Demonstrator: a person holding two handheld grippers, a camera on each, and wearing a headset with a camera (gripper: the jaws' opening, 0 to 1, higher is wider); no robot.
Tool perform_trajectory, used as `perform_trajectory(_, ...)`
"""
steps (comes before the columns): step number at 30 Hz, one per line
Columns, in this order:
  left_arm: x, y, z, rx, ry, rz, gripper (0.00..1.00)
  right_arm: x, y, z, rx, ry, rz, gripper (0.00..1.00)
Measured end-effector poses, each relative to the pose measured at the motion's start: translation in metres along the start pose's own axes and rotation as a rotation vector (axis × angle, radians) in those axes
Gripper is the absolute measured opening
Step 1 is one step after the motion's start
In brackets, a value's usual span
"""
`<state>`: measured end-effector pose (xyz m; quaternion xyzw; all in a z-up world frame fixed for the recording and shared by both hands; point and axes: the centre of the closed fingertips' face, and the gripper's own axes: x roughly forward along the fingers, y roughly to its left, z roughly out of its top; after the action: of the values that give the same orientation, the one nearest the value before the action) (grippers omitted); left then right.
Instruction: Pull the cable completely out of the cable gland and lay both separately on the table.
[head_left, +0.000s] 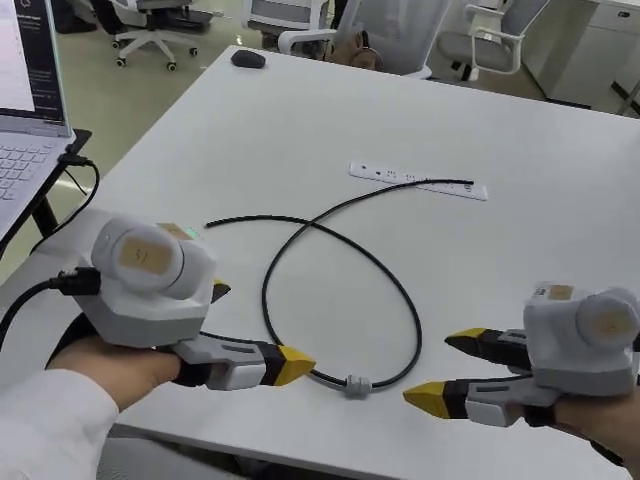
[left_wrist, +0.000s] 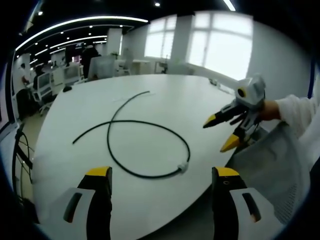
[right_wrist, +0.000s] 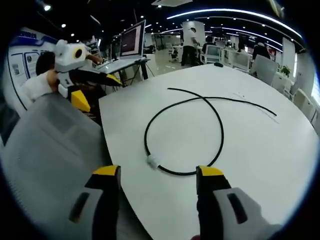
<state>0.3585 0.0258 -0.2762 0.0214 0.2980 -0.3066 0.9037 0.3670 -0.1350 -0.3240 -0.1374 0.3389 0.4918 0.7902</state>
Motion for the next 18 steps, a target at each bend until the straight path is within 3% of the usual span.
perform_trajectory(11, 0.0, 0.002, 0.002, 0.002, -0.012, 0.004, 0.82, 0.026, -0.003, 0.006, -0.079, 0.012, 0.061, 0.5)
perform_trajectory(18, -0.001, 0.003, 0.002, -0.003, -0.014, 0.007, 0.81, 0.048, -0.003, -0.002, -0.151, 0.053, 0.083, 0.45)
